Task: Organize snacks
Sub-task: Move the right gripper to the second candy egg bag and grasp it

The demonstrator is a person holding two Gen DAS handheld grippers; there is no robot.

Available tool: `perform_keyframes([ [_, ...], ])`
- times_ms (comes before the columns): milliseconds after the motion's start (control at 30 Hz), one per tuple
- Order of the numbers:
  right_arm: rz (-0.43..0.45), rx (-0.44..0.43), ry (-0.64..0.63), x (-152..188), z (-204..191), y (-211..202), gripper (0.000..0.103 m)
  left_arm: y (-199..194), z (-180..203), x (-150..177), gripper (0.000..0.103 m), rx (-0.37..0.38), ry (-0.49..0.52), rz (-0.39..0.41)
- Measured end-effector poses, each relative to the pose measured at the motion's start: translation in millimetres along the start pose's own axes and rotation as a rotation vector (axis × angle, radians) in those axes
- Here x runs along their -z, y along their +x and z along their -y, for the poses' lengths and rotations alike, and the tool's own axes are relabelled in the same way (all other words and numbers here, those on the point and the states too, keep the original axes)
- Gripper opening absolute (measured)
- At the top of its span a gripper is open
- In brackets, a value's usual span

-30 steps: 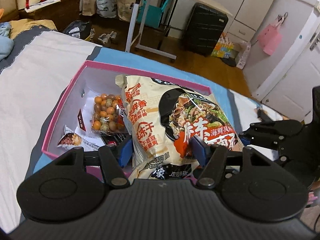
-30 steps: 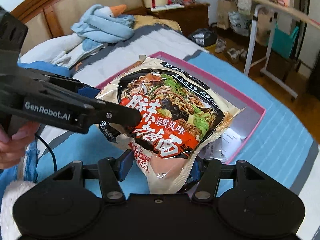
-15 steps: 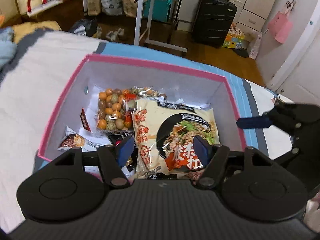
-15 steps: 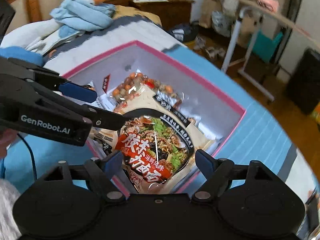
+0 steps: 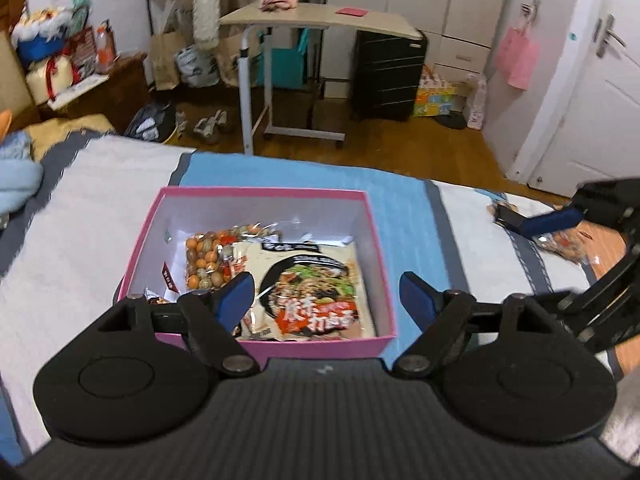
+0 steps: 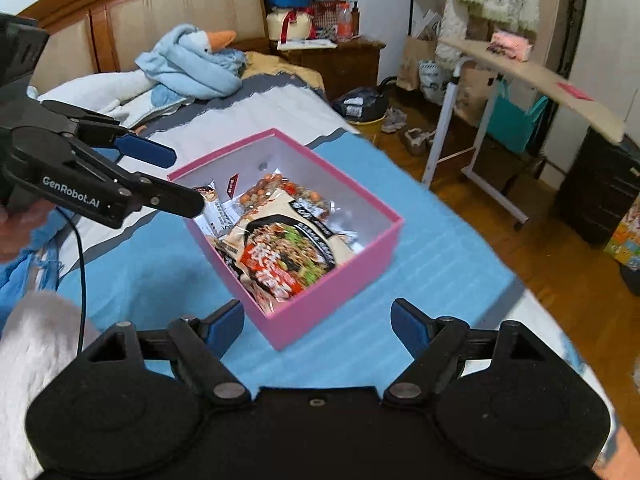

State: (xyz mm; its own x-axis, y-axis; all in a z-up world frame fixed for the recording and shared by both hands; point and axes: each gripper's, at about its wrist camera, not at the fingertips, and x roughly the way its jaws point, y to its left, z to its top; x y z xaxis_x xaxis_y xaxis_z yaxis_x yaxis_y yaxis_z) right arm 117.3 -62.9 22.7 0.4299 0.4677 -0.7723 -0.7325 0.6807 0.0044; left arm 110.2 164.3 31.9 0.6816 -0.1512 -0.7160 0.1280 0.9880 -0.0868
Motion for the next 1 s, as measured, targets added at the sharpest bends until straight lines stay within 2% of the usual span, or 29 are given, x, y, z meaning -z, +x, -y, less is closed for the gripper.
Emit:
perform_keyframes([
  [67, -0.005, 0.019, 0.008, 9, 10, -22, 0.084, -9, 13, 0, 0.085, 0.012, 0.012, 0.007],
  [267, -0.006, 0.067, 0.040, 39, 41, -72, 0.084, -15, 53, -1, 0.085, 0.052, 0.050, 0.001],
  [433, 0.031, 0.096, 0.155, 67, 74, -99, 0.084, -11, 89, 0, 0.087, 0.096, 0.100, 0.011],
  [667, 0.059, 0.166, 0.407, 113, 134, -97, 0.084, 14, 142, 3, 0.087, 0.175, 0.151, 0.004],
  [800, 0.071, 0.187, 0.609, 146, 179, -85, 0.084, 35, 166, 5, 0.087, 0.209, 0.144, 0.009],
  [933, 0.079, 0.211, 0.721, 174, 213, -69, 0.084, 61, 189, 7, 0.088, 0.241, 0.142, 0.001],
  [1000, 0.086, 0.217, 0.724, 185, 223, -62, 0.084, 74, 201, 8, 0.088, 0.236, 0.154, 0.009],
])
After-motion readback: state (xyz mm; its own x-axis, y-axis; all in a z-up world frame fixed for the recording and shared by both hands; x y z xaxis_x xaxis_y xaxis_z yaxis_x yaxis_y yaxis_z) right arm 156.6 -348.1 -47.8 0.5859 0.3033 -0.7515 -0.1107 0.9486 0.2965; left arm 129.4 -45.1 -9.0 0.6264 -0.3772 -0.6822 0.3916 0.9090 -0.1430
